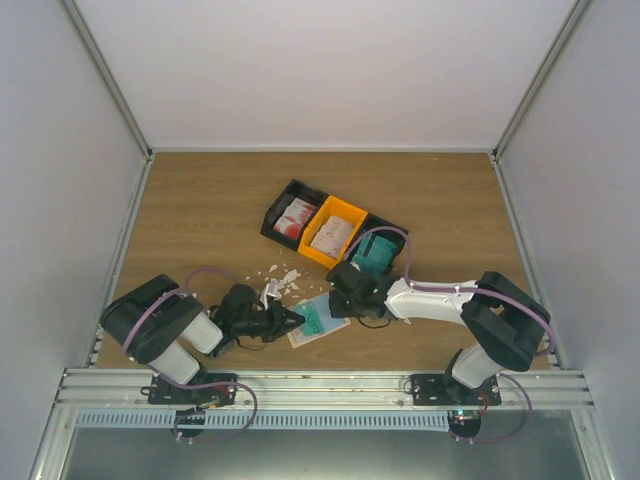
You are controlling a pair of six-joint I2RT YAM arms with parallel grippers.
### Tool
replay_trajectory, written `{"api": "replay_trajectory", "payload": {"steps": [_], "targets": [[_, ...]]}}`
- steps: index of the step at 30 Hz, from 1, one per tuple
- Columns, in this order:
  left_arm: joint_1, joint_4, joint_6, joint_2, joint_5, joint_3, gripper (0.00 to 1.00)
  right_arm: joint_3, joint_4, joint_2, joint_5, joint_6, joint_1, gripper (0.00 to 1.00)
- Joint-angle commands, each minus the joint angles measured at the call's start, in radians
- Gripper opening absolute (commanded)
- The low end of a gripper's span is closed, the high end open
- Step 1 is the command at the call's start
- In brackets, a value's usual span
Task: Put the credit cards into the card holder
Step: Insert the credit card into the card holder.
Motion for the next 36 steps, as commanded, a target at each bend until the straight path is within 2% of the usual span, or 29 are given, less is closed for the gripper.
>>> {"api": "replay_trajectory", "payload": {"steps": [1,18,23,29,36], "targets": [[-0.026,0.086,-0.017,0.046,-0.005,0.001,0.0,-0.07,-0.033,0.092,-0.103,0.025,0.016,0.19],[-0.074,0.087,-0.016,0.112,-0.093,0.081,0.0,-0.085,-0.005,0.083,-0.135,0.019,0.016,0.17],[-0.075,0.08,-0.005,0.13,-0.105,0.103,0.0,-0.098,-0.036,0.044,-0.108,0.041,0.016,0.27],[-0.076,0.056,0.009,0.132,-0.114,0.128,0.0,-0.13,-0.048,-0.015,-0.078,0.089,0.016,0.32],[-0.098,-0.03,0.026,0.08,-0.122,0.113,0.14,-0.131,-0.083,-0.047,-0.024,0.099,0.009,0.35]]}}
